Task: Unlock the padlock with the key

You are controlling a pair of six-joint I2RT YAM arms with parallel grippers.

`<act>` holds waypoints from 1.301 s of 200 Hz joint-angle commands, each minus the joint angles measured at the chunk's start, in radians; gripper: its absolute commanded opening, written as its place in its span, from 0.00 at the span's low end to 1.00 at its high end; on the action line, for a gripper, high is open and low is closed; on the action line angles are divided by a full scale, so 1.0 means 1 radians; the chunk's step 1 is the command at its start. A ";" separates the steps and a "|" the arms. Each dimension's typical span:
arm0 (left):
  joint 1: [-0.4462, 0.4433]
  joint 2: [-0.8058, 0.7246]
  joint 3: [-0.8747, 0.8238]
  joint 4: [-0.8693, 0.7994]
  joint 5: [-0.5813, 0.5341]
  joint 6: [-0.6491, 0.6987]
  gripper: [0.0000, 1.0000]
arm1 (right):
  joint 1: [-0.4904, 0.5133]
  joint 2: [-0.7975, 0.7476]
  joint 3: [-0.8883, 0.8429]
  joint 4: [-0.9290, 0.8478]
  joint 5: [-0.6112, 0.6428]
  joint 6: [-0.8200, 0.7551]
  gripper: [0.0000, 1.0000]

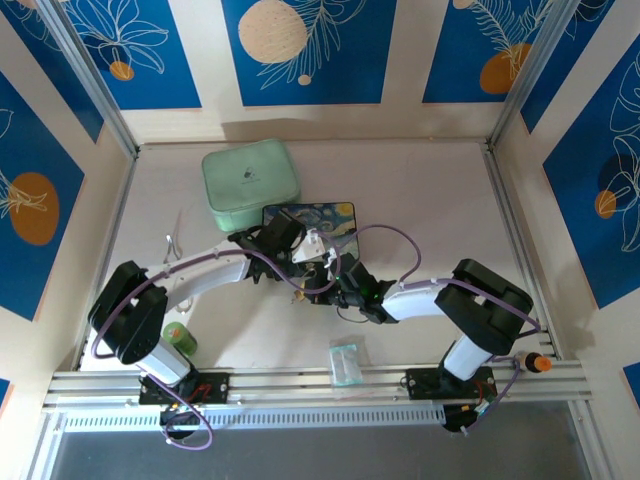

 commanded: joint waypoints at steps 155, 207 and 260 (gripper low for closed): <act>-0.018 0.017 -0.105 -0.031 -0.049 -0.028 0.48 | -0.061 -0.009 -0.057 0.002 0.114 0.207 0.07; -0.024 0.013 -0.098 -0.044 -0.057 -0.031 0.48 | -0.071 -0.039 -0.085 0.009 0.139 0.223 0.07; -0.026 0.011 -0.099 -0.041 -0.059 -0.031 0.48 | -0.095 -0.037 -0.107 0.055 0.125 0.231 0.07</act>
